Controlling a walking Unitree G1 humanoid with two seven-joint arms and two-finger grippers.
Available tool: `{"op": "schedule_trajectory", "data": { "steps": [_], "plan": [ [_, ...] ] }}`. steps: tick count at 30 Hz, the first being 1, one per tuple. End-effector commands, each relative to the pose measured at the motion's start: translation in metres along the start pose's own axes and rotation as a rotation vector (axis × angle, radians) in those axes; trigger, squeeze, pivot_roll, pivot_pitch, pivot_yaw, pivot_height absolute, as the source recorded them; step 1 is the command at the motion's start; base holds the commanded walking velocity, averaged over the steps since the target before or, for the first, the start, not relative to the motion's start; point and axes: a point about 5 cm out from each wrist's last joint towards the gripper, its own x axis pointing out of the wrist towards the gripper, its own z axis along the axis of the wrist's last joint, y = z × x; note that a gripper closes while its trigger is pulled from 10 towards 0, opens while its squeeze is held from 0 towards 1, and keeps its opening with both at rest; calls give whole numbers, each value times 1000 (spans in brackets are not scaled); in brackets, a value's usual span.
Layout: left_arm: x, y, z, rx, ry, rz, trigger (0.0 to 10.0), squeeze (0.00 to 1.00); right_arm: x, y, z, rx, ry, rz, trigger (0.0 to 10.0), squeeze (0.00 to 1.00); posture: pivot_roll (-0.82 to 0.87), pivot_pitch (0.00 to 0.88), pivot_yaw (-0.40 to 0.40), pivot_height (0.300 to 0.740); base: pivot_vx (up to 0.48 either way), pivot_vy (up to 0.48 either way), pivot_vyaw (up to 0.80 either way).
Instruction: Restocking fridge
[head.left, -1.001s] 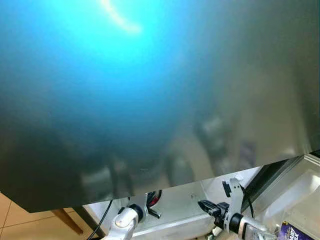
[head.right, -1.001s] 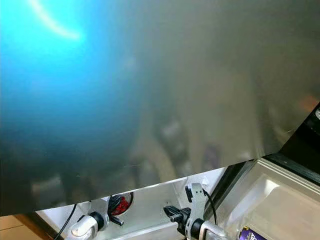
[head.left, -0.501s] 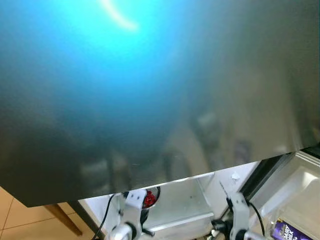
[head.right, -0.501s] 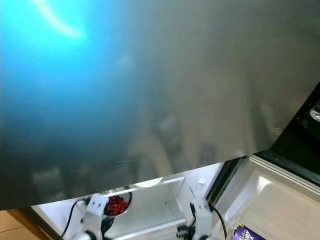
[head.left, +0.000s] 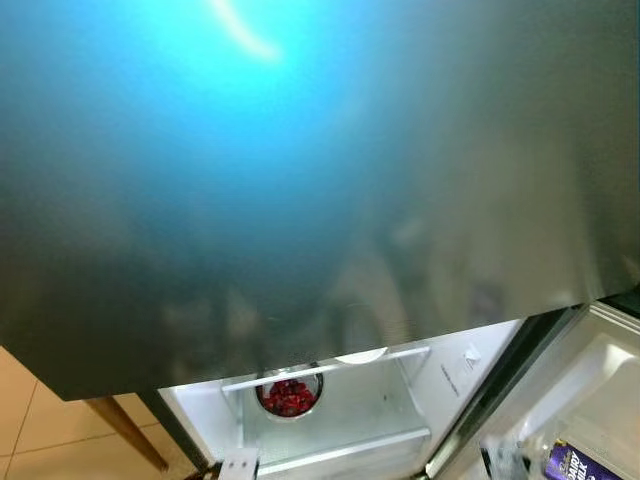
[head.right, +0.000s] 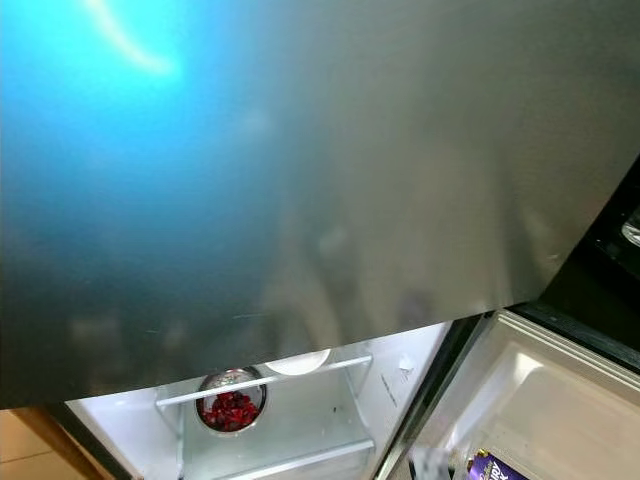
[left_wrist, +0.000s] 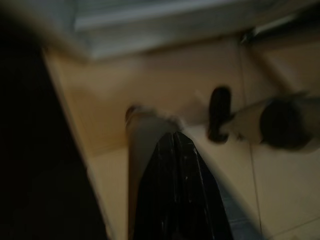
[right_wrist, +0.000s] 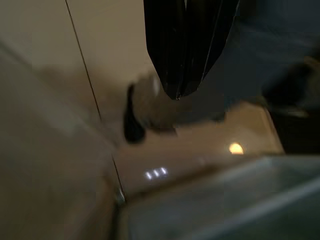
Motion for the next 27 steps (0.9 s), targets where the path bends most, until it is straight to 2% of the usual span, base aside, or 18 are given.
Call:
{"op": "schedule_trajectory", "data": {
  "steps": [1,6,9,18,27],
  "plan": [
    [-3,9,-3,-1,18,39,10000,0,-1,-4,5,-12,-8,-27,10000,0,-91,0,-17,740,0,0,0],
    [-6,19,-7,-31,29,88,10000,0,-2,-8,3,-8,1,-50,10000,0,-89,0,-18,740,-50,0,0],
    [-7,22,-7,-18,35,112,10000,0,-2,-9,4,-7,-3,-54,10000,0,-89,0,-18,740,-275,0,0],
    [-7,28,-3,-3,30,154,10000,0,-1,-7,8,-7,-15,-55,10000,0,-89,0,-14,740,-367,0,0],
    [-9,31,-6,14,49,170,10000,0,-2,-9,-1,-20,14,-69,10000,0,-91,0,-15,740,-396,0,0]
  ]
}}
